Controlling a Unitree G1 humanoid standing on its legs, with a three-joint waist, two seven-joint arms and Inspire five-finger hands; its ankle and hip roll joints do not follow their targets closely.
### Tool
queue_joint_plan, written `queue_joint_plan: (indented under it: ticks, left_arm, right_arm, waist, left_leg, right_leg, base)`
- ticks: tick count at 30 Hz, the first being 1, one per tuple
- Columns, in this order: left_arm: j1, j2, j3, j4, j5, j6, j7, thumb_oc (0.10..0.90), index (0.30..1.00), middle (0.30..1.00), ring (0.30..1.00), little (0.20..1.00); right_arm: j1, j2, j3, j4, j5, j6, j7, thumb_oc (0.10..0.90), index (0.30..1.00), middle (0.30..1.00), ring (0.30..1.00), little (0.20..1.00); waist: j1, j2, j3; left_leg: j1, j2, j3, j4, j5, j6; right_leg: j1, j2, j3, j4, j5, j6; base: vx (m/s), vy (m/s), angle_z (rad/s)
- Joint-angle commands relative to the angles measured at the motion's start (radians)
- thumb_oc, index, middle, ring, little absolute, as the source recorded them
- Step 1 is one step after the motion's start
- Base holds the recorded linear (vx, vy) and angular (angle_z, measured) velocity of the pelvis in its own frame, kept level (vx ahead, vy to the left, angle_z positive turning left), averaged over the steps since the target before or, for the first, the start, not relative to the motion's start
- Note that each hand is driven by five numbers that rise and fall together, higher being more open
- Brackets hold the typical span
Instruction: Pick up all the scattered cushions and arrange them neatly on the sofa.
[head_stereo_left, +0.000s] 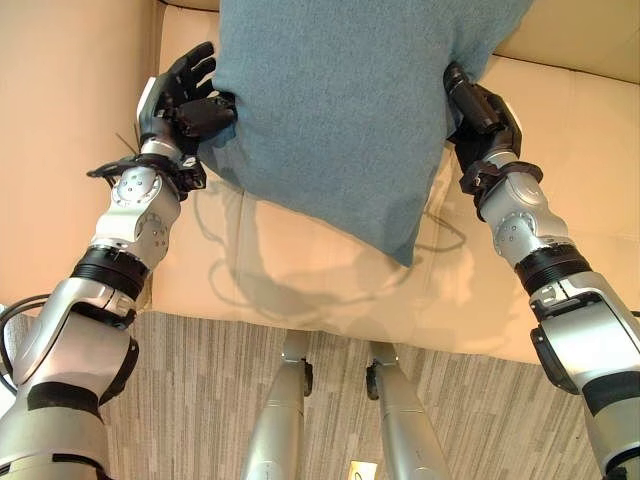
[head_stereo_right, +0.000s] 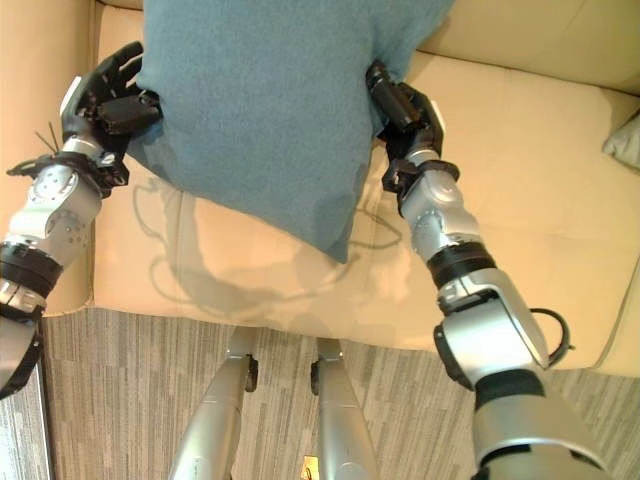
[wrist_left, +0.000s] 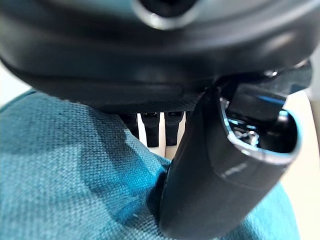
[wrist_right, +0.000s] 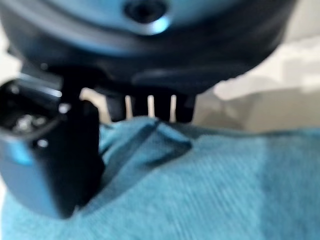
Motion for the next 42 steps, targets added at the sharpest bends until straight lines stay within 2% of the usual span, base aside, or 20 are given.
queue_joint_plan:
  ticks: [1,4,7,9,11,12,15,18,19,23,24,25,26,29,30,31,32,36,38,42]
  left_arm:
    - [-0.218,-0.094,-0.001,-0.059,0.120,-0.132,0.042,0.400,0.300,0.300,0.300,0.300]
    - [-0.288,-0.111,-0.036,-0.126,0.277,-0.179,0.149,0.400,0.300,0.300,0.300,0.300]
    - [-0.311,-0.119,-0.032,-0.183,0.359,-0.207,0.231,0.400,0.300,0.300,0.300,0.300]
    - [-0.321,-0.097,-0.034,-0.225,0.477,-0.230,0.338,0.400,0.300,0.300,0.300,0.300]
    - [-0.322,-0.073,-0.020,-0.269,0.553,-0.248,0.404,0.400,0.300,0.300,0.300,0.300]
    - [-0.321,-0.073,-0.018,-0.272,0.557,-0.246,0.408,0.400,0.300,0.300,0.300,0.300]
    - [-0.283,-0.073,0.052,-0.317,0.660,-0.257,0.511,0.400,0.300,0.300,0.300,0.300]
    - [-0.265,-0.069,0.088,-0.339,0.736,-0.249,0.570,0.400,0.300,0.300,0.300,0.300]
    - [-0.268,-0.057,0.102,-0.335,0.810,-0.230,0.616,0.400,0.300,0.300,0.300,0.300]
    - [-0.294,-0.036,0.064,-0.262,0.936,-0.155,0.660,0.400,0.300,0.300,0.300,0.300]
    - [-0.329,-0.043,0.019,-0.181,0.974,-0.116,0.652,0.400,0.300,0.300,0.300,0.300]
    - [-0.336,-0.044,0.016,-0.175,0.974,-0.118,0.654,0.400,0.300,0.300,0.300,0.300]
    - [-0.387,-0.068,-0.051,-0.052,1.012,-0.060,0.663,0.400,0.300,0.300,0.300,0.300]
    - [-0.432,-0.109,-0.104,0.093,1.014,-0.020,0.649,0.400,0.300,0.300,0.300,0.300]
    - [-0.444,-0.172,-0.112,0.199,0.929,-0.008,0.595,0.483,0.425,0.425,0.425,0.425]
    - [-0.448,-0.172,-0.112,0.203,0.927,-0.010,0.594,0.701,0.752,0.752,0.752,0.752]
    - [-0.436,-0.221,-0.100,0.300,0.832,0.010,0.531,0.800,0.900,0.900,0.900,0.900]
    - [-0.431,-0.283,-0.097,0.418,0.792,0.062,0.475,0.800,0.900,0.900,0.900,0.900]
    - [-0.411,-0.328,-0.072,0.541,0.801,0.137,0.456,0.800,0.900,0.900,0.900,0.900]
    - [-0.337,-0.366,-0.037,0.582,0.839,0.175,0.424,0.800,0.900,0.900,0.900,0.900]
  right_arm:
    - [-0.114,0.016,-0.031,-0.171,-0.102,-0.200,-0.079,0.400,0.300,0.300,0.300,0.300]
    - [-0.154,-0.038,-0.061,-0.294,-0.294,-0.268,-0.212,0.400,0.300,0.300,0.300,0.300]
    - [-0.187,-0.098,-0.056,-0.381,-0.486,-0.262,-0.326,0.400,0.300,0.300,0.300,0.300]
    - [-0.230,-0.179,-0.010,-0.441,-0.784,-0.189,-0.489,0.400,0.300,0.300,0.300,0.300]
    - [-0.243,-0.242,-0.011,-0.478,-0.976,-0.115,-0.586,0.400,0.300,0.300,0.300,0.300]
    - [-0.242,-0.240,-0.011,-0.482,-0.980,-0.112,-0.589,0.400,0.300,0.300,0.300,0.300]
    - [-0.207,-0.255,-0.059,-0.501,-1.136,-0.037,-0.692,0.400,0.300,0.300,0.300,0.300]
    - [-0.165,-0.239,-0.105,-0.502,-1.186,-0.016,-0.730,0.400,0.300,0.300,0.300,0.300]
    - [-0.145,-0.228,-0.127,-0.485,-1.215,-0.013,-0.759,0.400,0.300,0.300,0.300,0.300]
    - [-0.131,-0.208,-0.123,-0.402,-1.203,-0.015,-0.768,0.400,0.300,0.300,0.300,0.300]
    - [-0.146,-0.198,-0.088,-0.327,-1.200,0.002,-0.764,0.400,0.300,0.300,0.300,0.300]
    - [-0.153,-0.199,-0.086,-0.321,-1.198,-0.001,-0.765,0.400,0.300,0.300,0.300,0.300]
    - [-0.180,-0.181,-0.024,-0.230,-1.183,0.015,-0.755,0.400,0.300,0.300,0.300,0.300]
    - [-0.228,-0.157,0.055,-0.116,-1.151,0.031,-0.719,0.400,0.300,0.300,0.300,0.300]
    - [-0.283,-0.128,0.141,-0.019,-1.112,0.062,-0.651,0.631,0.646,0.646,0.646,0.646]
    - [-0.289,-0.128,0.145,-0.015,-1.110,0.061,-0.651,0.800,0.900,0.900,0.900,0.900]
    - [-0.332,-0.092,0.213,0.065,-1.040,0.081,-0.560,0.800,0.900,0.900,0.900,0.900]
    - [-0.355,-0.030,0.273,0.177,-0.927,0.085,-0.464,0.800,0.900,0.900,0.900,0.900]
    - [-0.369,0.019,0.301,0.241,-0.837,0.078,-0.403,0.800,0.900,0.900,0.900,0.900]
    - [-0.364,0.025,0.292,0.203,-0.789,0.056,-0.388,0.800,0.900,0.900,0.900,0.900]
  waist:
    - [-0.034,-0.012,-0.116]
    - [-0.046,-0.023,-0.131]
    - [-0.052,-0.028,-0.139]
    - [-0.055,-0.030,-0.141]
    - [-0.060,-0.030,-0.148]
    - [-0.059,-0.029,-0.148]
    - [-0.067,-0.026,-0.158]
    - [-0.070,-0.026,-0.163]
    - [-0.073,-0.025,-0.164]
    - [-0.074,-0.023,-0.172]
    - [-0.076,-0.022,-0.175]
    - [-0.076,-0.023,-0.173]
    - [-0.080,-0.023,-0.175]
    - [-0.083,-0.026,-0.170]
    - [-0.082,-0.031,-0.163]
    - [-0.083,-0.029,-0.161]
    - [-0.079,-0.035,-0.155]
    - [-0.080,-0.041,-0.142]
    - [-0.082,-0.049,-0.136]
    - [-0.081,-0.052,-0.134]
  left_leg:
    - [0.046,0.027,0.000,-0.001,-0.142,-0.074]
    - [0.037,0.029,0.001,-0.001,-0.148,-0.074]
    - [0.033,0.031,0.002,-0.001,-0.150,-0.075]
    - [0.029,0.032,0.005,-0.001,-0.143,-0.076]
    - [0.033,0.033,0.011,-0.001,-0.152,-0.076]
    - [0.030,0.033,0.011,-0.001,-0.145,-0.076]
    - [0.026,0.032,0.017,-0.001,-0.152,-0.070]
    - [0.021,0.032,0.021,-0.001,-0.154,-0.068]
    - [0.017,0.031,0.023,-0.001,-0.157,-0.066]
    - [0.008,0.032,0.024,-0.001,-0.157,-0.064]
    - [0.007,0.032,0.024,-0.001,-0.165,-0.063]
    - [0.002,0.032,0.024,-0.001,-0.157,-0.063]
    - [-0.001,0.033,0.025,-0.001,-0.153,-0.064]
    - [-0.001,0.033,0.024,-0.001,-0.153,-0.063]
    - [0.000,0.033,0.023,-0.001,-0.149,-0.062]
    - [-0.004,0.033,0.023,-0.001,-0.143,-0.063]
    - [0.003,0.032,0.026,-0.001,-0.145,-0.062]
    - [0.008,0.034,0.026,-0.001,-0.138,-0.061]
    - [0.011,0.033,0.027,-0.001,-0.132,-0.062]
    - [0.021,0.035,0.027,-0.001,-0.132,-0.061]
  right_leg:
    - [0.094,-0.048,-0.074,-0.069,-0.090,0.032]
    - [0.082,-0.048,-0.071,-0.071,-0.088,0.035]
    - [0.073,-0.047,-0.065,-0.067,-0.091,0.034]
    - [0.065,-0.047,-0.060,-0.063,-0.085,0.036]
    - [0.065,-0.049,-0.057,-0.061,-0.091,0.037]
    - [0.061,-0.049,-0.056,-0.061,-0.085,0.038]
    - [0.050,-0.048,-0.046,-0.061,-0.082,0.040]
    - [0.042,-0.047,-0.042,-0.061,-0.081,0.041]
    - [0.037,-0.047,-0.039,-0.063,-0.080,0.041]
    - [0.026,-0.049,-0.036,-0.065,-0.076,0.041]
    - [0.024,-0.048,-0.036,-0.066,-0.082,0.040]
    - [0.020,-0.048,-0.036,-0.066,-0.076,0.040]
    - [0.017,-0.048,-0.038,-0.066,-0.072,0.040]
    - [0.020,-0.048,-0.040,-0.071,-0.071,0.040]
    - [0.021,-0.049,-0.043,-0.073,-0.064,0.040]
    - [0.018,-0.049,-0.043,-0.074,-0.059,0.040]
    - [0.025,-0.049,-0.046,-0.077,-0.057,0.040]
    - [0.031,-0.050,-0.048,-0.079,-0.049,0.038]
    - [0.034,-0.047,-0.049,-0.083,-0.043,0.037]
    - [0.046,-0.048,-0.054,-0.089,-0.041,0.035]
  base:
    - [0.00,0.000,0.00]
    - [0.00,0.000,0.00]
    - [0.00,0.000,0.00]
    - [0.00,-0.002,-0.03]
    - [0.00,0.003,-0.06]
    - [0.00,0.000,0.00]
    - [0.01,0.004,-0.04]
    - [0.01,0.002,-0.11]
    - [0.01,-0.005,-0.18]
    - [0.00,0.000,0.03]
    - [-0.01,-0.007,-0.09]
    - [-0.02,-0.027,-0.31]
    - [-0.03,-0.024,-0.26]
    - [-0.02,-0.024,-0.12]
    - [-0.03,-0.032,-0.16]
    - [-0.03,-0.042,-0.18]
    - [-0.01,-0.020,-0.13]
    - [-0.01,-0.034,0.04]
    - [0.00,-0.019,0.09]
    - [0.01,-0.006,-0.07]
